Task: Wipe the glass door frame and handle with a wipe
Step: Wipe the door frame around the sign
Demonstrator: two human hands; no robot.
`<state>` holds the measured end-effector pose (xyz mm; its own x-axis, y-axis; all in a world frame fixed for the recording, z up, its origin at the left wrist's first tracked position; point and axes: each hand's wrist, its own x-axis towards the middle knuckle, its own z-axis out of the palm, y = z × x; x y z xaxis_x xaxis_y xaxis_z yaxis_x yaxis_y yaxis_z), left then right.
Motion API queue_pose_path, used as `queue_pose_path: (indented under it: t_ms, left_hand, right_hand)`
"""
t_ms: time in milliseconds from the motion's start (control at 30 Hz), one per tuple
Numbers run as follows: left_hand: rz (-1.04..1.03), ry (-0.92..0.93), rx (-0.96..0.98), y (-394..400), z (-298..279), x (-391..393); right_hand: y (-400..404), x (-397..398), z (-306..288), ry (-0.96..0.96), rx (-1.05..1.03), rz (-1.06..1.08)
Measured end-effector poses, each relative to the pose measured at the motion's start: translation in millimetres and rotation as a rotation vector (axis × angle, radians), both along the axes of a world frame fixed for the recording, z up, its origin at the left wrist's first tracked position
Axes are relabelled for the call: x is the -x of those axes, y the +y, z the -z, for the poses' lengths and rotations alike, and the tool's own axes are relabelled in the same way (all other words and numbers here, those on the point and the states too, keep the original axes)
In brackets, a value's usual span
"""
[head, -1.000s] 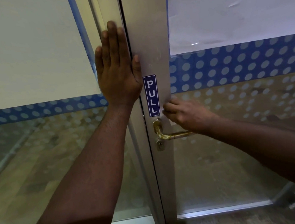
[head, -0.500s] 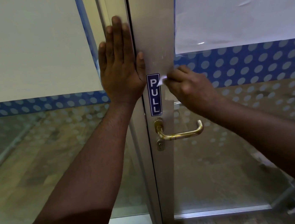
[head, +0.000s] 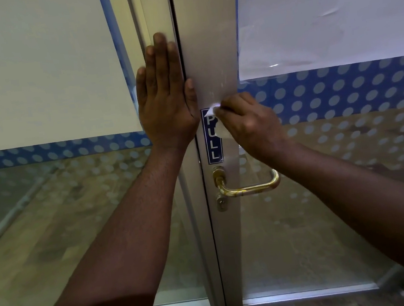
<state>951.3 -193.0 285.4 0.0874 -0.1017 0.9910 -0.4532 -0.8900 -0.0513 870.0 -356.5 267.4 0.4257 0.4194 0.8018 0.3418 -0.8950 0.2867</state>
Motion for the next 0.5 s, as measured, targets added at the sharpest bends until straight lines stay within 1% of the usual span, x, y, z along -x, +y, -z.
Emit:
queue_pose_path:
  t_ms: [67,133,200,233,300,400,433,467,500]
  left_hand:
    - [0.013,0.004,0.004,0,0,-1]
    - [0.036,0.002,0.007,1,1,-2]
    - [0.072,-0.003,0.019,2,0,-2]
    - [0.091,-0.004,0.025,3,0,-2]
    - [0.118,-0.003,0.031,4,0,-2]
    - [0.131,-0.001,0.018,5,1,-2]
    - [0.134,-0.003,0.011,6,1,-2]
    - [0.135,-0.006,0.009,7,1,-2]
    - [0.138,-0.009,0.01,7,0,-3]
  right_hand:
    - [2,-4,-7,-0.072,-0.047,0.003]
    - [6,-9,-19,-0.146,-0.152,0.008]
    - [13,-13,-18,-0.138,-0.156,-0.037]
    - [14,-12,-11,-0.078,-0.102,-0.082]
    - [15,-5,15,0.125,0.012,-0.16]
    - [10,10,46,0.474,0.142,-0.123]
    - [9,11,51,0.541,0.226,-0.088]
    - [9,11,54,0.57,0.303,-0.06]
    - [7,11,54,0.575,0.339,-0.055]
